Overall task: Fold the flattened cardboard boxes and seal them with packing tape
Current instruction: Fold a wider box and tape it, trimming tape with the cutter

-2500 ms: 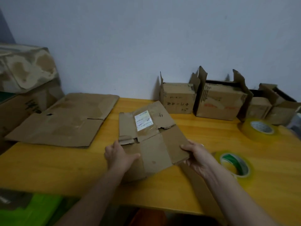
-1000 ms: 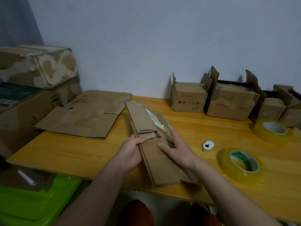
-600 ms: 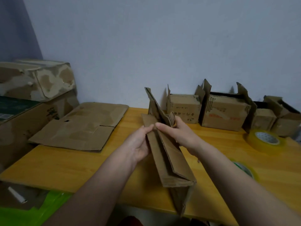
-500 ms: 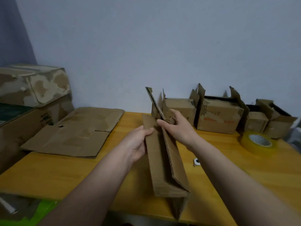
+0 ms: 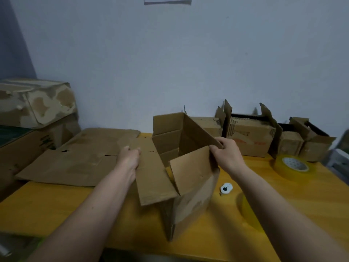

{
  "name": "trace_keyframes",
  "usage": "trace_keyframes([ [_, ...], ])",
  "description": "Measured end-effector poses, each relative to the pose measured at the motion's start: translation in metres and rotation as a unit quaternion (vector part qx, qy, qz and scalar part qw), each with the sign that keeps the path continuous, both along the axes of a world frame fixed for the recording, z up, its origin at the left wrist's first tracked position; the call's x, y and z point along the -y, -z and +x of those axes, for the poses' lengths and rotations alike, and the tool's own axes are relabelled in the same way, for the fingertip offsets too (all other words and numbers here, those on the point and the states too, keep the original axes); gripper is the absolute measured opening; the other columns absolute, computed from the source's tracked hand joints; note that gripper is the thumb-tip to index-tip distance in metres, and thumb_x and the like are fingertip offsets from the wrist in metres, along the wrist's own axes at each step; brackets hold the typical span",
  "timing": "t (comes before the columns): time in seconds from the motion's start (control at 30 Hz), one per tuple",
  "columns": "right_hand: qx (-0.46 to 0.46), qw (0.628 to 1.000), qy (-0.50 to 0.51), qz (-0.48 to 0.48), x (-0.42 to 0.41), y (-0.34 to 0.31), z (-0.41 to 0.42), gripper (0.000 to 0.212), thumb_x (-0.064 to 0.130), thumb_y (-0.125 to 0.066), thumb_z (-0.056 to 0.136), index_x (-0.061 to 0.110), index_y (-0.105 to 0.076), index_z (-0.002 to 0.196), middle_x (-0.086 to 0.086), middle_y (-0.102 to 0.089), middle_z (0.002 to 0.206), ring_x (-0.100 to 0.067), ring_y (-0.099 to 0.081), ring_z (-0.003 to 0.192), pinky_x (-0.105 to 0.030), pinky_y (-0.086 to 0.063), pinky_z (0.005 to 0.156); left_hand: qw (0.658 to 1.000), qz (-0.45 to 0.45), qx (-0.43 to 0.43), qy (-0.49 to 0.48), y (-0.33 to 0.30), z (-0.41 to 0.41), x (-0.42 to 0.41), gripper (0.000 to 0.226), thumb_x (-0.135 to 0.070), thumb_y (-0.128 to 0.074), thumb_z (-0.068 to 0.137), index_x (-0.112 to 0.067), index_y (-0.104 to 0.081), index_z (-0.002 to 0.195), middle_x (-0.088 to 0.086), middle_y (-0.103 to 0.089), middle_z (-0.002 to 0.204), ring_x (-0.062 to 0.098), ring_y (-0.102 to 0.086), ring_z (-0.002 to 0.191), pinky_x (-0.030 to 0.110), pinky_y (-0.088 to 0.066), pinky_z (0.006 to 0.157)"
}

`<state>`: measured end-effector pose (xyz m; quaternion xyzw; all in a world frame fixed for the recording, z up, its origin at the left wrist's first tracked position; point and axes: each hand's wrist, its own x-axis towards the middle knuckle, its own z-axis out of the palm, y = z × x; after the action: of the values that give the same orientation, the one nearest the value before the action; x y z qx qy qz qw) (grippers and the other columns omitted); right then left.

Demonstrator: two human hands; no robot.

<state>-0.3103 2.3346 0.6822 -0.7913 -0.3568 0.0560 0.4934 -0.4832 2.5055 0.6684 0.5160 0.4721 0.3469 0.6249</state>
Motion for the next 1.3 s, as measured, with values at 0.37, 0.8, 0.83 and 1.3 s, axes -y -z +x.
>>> trace_keyframes([
  [0.37,-0.008,0.997,0.050,0.062,-0.004,0.011,-0.007,0.024,0.013,-0.046,0.097,0.020,-0.057,0.077,0.005,-0.057,0.070,-0.013,-0.053,0.064,-0.027,-0.040,0.055,0.982,-0.136,0.020,0.126,-0.001,-0.038,0.042,0.028,0.000,-0.065,0.084,-0.003,-0.056,0.110,0.020,-0.062,0.107,0.035,-0.059,0.103,0.050,-0.049,0.093],
  [0.8,-0.147,0.974,0.072,0.159,0.015,0.019,-0.014,0.016,0.005,-0.049,0.094,0.012,-0.061,0.086,-0.004,-0.058,0.073,-0.015,-0.050,0.060,-0.025,-0.040,0.049,0.993,-0.079,-0.004,0.082,0.005,-0.032,0.003,0.019,-0.008,-0.059,0.094,-0.009,-0.055,0.112,0.016,-0.061,0.097,0.028,-0.059,0.084,0.039,-0.049,0.065],
  [0.83,-0.140,0.974,0.082,0.159,0.016,0.021,-0.012,0.017,0.004,-0.049,0.094,0.011,-0.061,0.083,-0.006,-0.058,0.073,-0.016,-0.050,0.060,-0.028,-0.041,0.050,0.994,-0.075,-0.005,0.085,0.006,-0.029,0.002,0.021,-0.009,-0.058,0.094,-0.009,-0.055,0.115,0.016,-0.062,0.098,0.028,-0.059,0.085,0.038,-0.049,0.065],
  [1.3,-0.343,0.896,0.067,0.273,-0.005,0.061,-0.001,0.044,0.019,-0.075,0.079,0.013,-0.058,0.119,-0.009,-0.069,0.108,-0.024,-0.066,0.099,-0.040,-0.055,0.090,0.945,-0.153,0.285,0.046,0.022,-0.024,0.011,0.040,-0.023,-0.062,0.088,-0.011,-0.054,0.126,0.013,-0.069,0.108,0.027,-0.065,0.102,0.039,-0.052,0.082],
])
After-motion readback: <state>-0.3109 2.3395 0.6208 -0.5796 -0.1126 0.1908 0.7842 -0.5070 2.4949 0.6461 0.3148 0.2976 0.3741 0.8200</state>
